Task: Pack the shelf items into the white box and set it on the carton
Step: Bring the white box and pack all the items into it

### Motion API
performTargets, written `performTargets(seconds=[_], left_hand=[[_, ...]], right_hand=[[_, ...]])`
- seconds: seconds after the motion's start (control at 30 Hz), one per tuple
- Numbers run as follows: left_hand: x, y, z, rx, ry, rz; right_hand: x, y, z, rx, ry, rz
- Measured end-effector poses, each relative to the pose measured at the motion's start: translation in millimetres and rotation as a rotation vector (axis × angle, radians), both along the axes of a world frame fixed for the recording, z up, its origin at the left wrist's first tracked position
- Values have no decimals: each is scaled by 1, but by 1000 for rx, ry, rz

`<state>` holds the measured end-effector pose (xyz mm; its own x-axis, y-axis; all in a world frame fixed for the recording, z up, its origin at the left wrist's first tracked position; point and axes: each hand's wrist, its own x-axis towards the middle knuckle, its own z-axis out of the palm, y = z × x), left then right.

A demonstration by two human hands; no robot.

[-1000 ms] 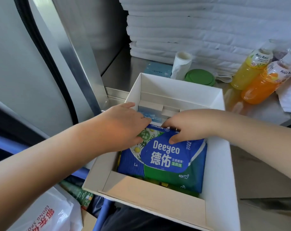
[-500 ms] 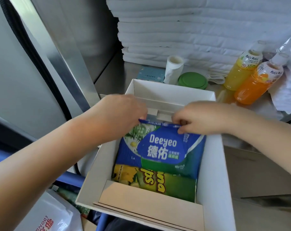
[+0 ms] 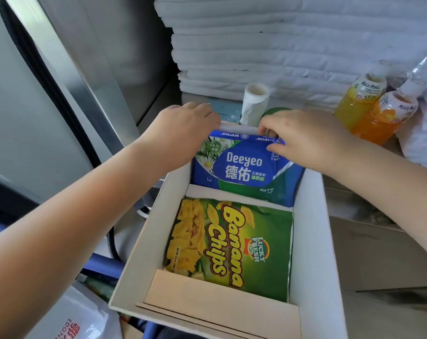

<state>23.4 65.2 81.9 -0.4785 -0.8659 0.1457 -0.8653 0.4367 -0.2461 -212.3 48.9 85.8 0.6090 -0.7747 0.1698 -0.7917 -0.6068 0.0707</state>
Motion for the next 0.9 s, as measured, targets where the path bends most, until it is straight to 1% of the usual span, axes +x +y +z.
performTargets(seconds=[0.07,0.13,0.2,0.23,0.27,0.33,0.4,0.47,0.57,0.73,0.9], left_hand=[[-2,9,3,7,-14,-54],[-7,23,5,79,-45,-135],[-13,38,0,216,-52,-184],[-15,46,-6,273,-39,-189],[-17,53,-13,327,-37,-191],[-21,65,-29,484,-115,-176],[-24,71,-43,611,-219,-162],[-24,73,-51,635,-260,-165],[-20,72,-55,620,-254,-200],[-19,73,-58,630,-252,-220],[-16,79,-73,644,-289,-241]], right_hand=[[-4,6,-1,-57,-27,38],[-6,13,1,-73,-73,69],[-6,20,4,9,-110,73],[-5,25,4,112,-85,71],[-3,29,3,241,-10,76],[5,40,-6,467,216,105],[15,52,-18,578,379,139],[21,59,-27,622,455,152],[23,59,-30,645,525,151],[22,63,-32,654,579,142],[20,76,-40,601,627,151]])
